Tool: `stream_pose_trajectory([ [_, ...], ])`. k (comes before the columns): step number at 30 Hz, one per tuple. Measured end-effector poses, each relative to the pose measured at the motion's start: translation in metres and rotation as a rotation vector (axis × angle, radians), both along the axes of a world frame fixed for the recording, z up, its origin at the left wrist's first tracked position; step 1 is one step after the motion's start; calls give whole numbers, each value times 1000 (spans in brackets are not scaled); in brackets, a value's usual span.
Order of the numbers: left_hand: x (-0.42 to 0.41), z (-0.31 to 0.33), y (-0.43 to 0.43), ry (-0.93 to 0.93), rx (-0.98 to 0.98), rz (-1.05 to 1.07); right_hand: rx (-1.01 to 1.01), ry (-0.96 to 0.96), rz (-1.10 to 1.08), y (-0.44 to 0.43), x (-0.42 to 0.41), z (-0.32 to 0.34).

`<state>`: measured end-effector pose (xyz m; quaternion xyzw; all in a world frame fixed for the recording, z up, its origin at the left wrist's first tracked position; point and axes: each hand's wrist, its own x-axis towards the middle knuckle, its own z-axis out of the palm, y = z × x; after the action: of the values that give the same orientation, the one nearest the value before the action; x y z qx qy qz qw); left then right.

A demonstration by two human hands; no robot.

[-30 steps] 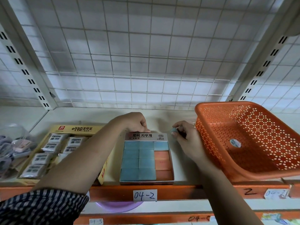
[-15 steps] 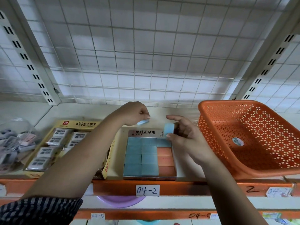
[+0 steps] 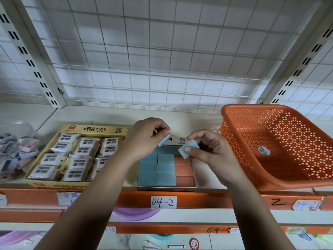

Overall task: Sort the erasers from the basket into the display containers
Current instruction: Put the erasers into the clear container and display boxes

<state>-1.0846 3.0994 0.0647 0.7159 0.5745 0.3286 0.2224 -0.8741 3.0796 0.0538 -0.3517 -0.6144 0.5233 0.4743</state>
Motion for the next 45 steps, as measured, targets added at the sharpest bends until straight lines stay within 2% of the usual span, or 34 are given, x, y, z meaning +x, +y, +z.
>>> stream_pose_trajectory([
  [16, 0, -7, -11, -20, -15, 14, -45, -148, -122, -11, 10, -6],
  [18, -1, -8, -11, -27, -18, 15, -37, -255, -167, -12, 10, -8],
  [22, -3, -9, -12, -25, -19, 22, 105, -610, -238, -12, 11, -13],
  [26, -6, -10, -12, -40, -20, 21, 173, -766, -160, -12, 16, -10],
  [31, -7, -11, -12, -64, -26, 23, 313, -743, -218, -8, 9, -13],
  [34, -8, -11, -12, -84, -36, 26, 407, -739, -163, -4, 6, -19],
  [37, -9, -10, -13, -120, -62, 37, 409, -729, -128, 0, 8, -23],
  [45, -5, 3, -19, -454, -314, -32, 377, -679, -62, 5, -1, -24],
])
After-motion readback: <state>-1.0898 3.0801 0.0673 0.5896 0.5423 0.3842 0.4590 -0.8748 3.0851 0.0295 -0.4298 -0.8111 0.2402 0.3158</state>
